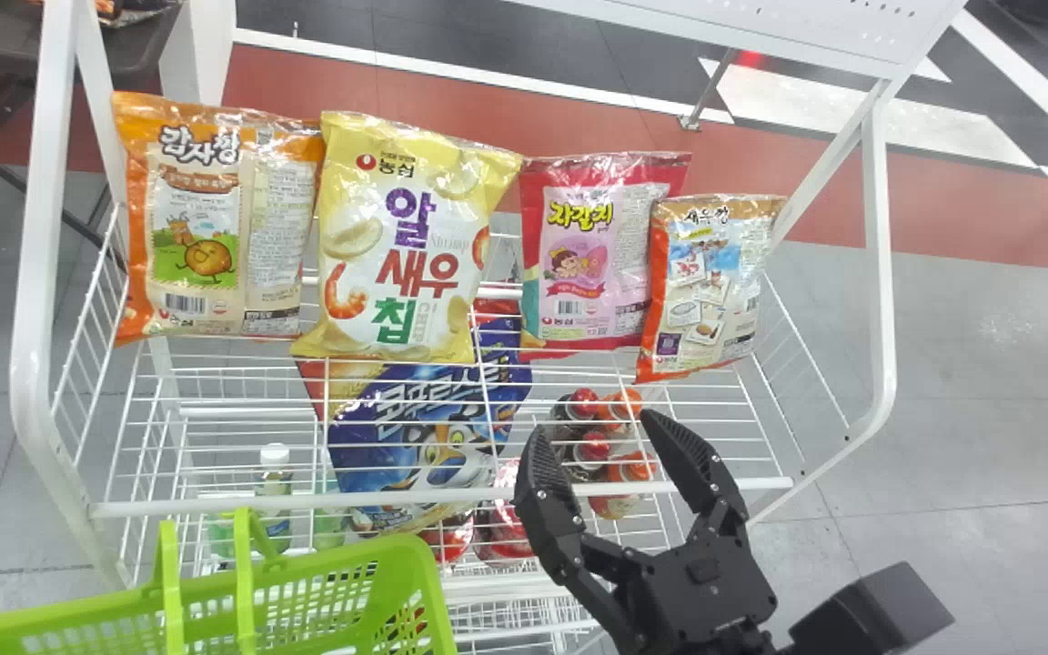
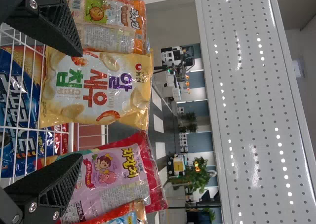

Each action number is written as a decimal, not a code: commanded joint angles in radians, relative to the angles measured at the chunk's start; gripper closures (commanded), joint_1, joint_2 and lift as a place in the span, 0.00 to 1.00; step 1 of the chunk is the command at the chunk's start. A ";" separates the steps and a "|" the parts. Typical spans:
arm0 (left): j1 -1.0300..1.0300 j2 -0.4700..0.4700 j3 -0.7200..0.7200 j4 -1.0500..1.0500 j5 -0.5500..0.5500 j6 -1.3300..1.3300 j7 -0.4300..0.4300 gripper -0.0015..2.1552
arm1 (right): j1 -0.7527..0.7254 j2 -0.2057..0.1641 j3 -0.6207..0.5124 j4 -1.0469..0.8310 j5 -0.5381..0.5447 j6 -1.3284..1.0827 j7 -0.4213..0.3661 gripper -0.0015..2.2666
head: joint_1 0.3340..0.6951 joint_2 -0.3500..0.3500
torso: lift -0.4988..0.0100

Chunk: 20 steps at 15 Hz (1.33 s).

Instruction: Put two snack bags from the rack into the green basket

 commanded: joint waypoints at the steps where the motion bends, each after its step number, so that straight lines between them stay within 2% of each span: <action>1: -0.003 0.001 -0.006 0.001 0.000 0.001 0.000 0.64 | -0.003 0.000 -0.005 0.000 -0.002 0.002 0.000 0.04 | 1.00 0.00 | 0.97; 10: -0.005 0.001 -0.011 0.001 -0.002 0.001 0.000 0.64 | -0.045 0.000 -0.034 0.017 -0.021 0.024 0.002 0.04 | 1.00 0.00 | 0.97; 20: 0.010 0.001 -0.020 -0.001 -0.005 0.001 -0.002 0.64 | -0.310 0.005 -0.080 0.166 -0.048 0.192 0.014 0.04 | 1.00 0.00 | 0.97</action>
